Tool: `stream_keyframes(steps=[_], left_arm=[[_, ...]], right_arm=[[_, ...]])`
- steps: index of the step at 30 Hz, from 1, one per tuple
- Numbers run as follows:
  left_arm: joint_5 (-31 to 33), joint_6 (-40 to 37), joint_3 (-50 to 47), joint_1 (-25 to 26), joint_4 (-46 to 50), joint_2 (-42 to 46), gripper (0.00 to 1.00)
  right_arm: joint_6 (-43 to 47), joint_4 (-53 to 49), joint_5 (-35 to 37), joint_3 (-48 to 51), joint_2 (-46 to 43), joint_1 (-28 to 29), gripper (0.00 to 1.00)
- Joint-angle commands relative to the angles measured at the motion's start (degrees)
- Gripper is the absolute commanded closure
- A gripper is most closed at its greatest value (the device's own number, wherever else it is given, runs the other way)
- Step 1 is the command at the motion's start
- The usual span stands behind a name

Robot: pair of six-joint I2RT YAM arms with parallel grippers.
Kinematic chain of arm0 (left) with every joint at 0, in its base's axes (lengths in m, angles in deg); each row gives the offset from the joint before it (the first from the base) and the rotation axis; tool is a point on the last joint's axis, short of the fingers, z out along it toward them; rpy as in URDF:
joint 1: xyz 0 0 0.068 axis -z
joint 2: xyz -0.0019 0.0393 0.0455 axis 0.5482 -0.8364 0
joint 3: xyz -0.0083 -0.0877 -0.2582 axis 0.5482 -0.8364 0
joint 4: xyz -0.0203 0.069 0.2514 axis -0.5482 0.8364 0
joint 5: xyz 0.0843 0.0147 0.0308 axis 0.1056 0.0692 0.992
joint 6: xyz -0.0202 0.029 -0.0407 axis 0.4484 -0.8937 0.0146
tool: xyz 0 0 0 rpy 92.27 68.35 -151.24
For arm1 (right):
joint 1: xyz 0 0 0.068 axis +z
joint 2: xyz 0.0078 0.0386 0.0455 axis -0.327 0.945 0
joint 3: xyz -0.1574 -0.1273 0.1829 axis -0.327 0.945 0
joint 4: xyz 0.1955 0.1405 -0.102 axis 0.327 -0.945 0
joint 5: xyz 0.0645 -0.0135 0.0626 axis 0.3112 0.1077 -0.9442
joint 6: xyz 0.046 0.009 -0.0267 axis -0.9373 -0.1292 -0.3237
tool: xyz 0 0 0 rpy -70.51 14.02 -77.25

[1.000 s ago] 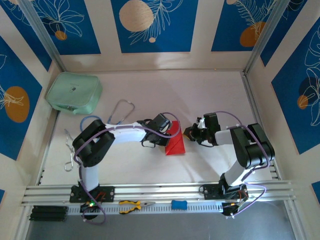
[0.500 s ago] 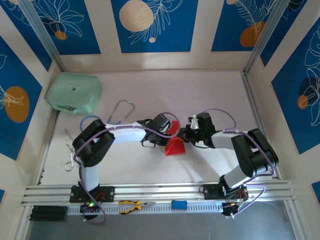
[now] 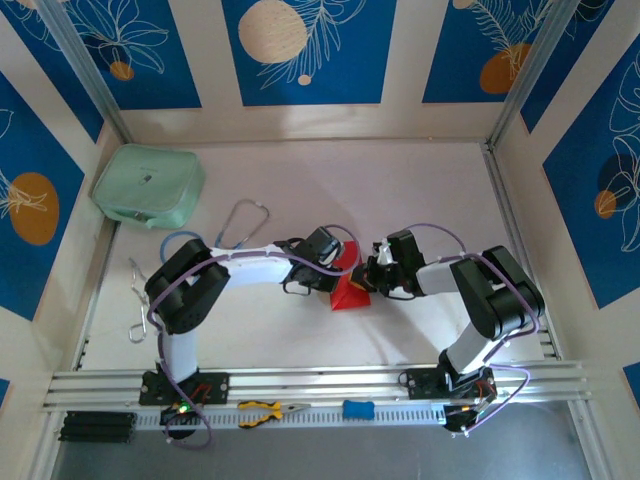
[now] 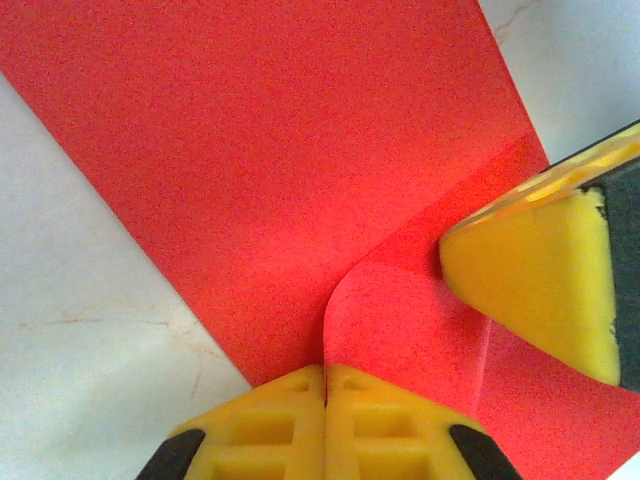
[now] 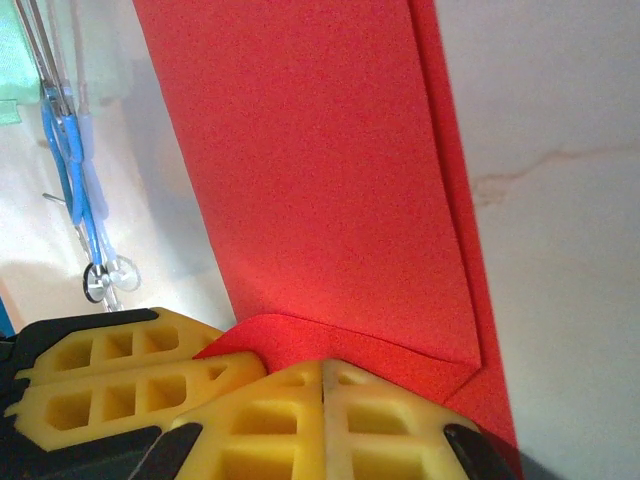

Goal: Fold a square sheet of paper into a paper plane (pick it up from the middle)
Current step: Fold the triangle a second time at the center of the table.

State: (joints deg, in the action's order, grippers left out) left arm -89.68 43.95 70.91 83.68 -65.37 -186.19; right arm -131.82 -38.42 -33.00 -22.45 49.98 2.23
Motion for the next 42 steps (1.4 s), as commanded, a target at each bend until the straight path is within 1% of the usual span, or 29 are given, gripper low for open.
stream_keyframes(steps=[1, 4, 7, 10, 12, 13, 14, 16, 20, 24, 27, 30, 36, 42], left_arm=[[0.41, -0.21, 0.66, 0.05, 3.72, 1.29, 0.97], [1.85, 0.34, 1.25, -0.03, 4.98, 3.64, 0.85], [1.59, 0.87, 1.38, -0.40, 5.29, 6.33, 0.71], [1.08, 1.27, 1.41, -0.44, 5.64, 8.68, 0.69], [-0.32, 1.69, 0.77, -0.42, 4.94, 10.19, 0.69], [-2.22, 1.56, 0.25, -0.43, 3.76, 10.67, 0.73], [-5.01, 1.31, -0.20, -0.38, 2.31, 10.92, 0.78], [-10.71, 1.08, -0.62, -0.33, -0.05, 10.46, 0.85], [-20.17, 0.74, -0.13, -0.07, -2.66, 7.43, 0.93], [-23.38, 0.70, 1.51, 0.11, -2.29, 4.02, 0.95], [-24.29, 0.85, 2.82, 0.10, -1.13, 1.72, 0.96], [-22.52, 0.54, 4.28, 0.11, 2.06, -0.48, 0.98], [-22.75, 1.52, 3.16, 0.11, -0.12, -1.62, 0.98], [-21.78, 2.12, 2.55, 0.10, 0.26, -3.05, 0.98]], right_arm=[[0.58, -4.70, 4.11, 2.37, 1.97, 0.09, 1.00], [0.76, -4.79, 3.91, 2.12, 1.98, 0.04, 1.00], [0.46, -5.19, 4.29, 1.70, 1.89, 0.15, 1.00], [0.24, -5.38, 4.57, 1.46, 1.79, 0.16, 1.00], [0.10, -5.54, 4.64, 1.45, 1.79, 0.13, 1.00], [-0.06, -5.71, 4.87, 1.49, 1.67, 0.17, 1.00], [-0.14, -5.89, 4.97, 1.51, 1.71, 0.22, 1.00], [-0.33, -5.94, 5.04, 1.56, 1.71, 0.27, 1.00], [-0.42, -5.80, 4.88, 1.51, 1.89, 0.23, 1.00], [-0.59, -5.49, 4.62, 1.42, 2.23, 0.31, 1.00], [-0.56, -5.73, 4.58, 1.31, 2.40, 0.44, 1.00], [-0.44, -5.81, 4.53, 1.28, 2.46, 0.41, 1.00], [-0.52, -5.47, 4.27, 1.31, 2.92, 0.41, 1.00], [-0.28, -5.43, 4.13, 1.35, 3.32, 0.29, 1.00]])
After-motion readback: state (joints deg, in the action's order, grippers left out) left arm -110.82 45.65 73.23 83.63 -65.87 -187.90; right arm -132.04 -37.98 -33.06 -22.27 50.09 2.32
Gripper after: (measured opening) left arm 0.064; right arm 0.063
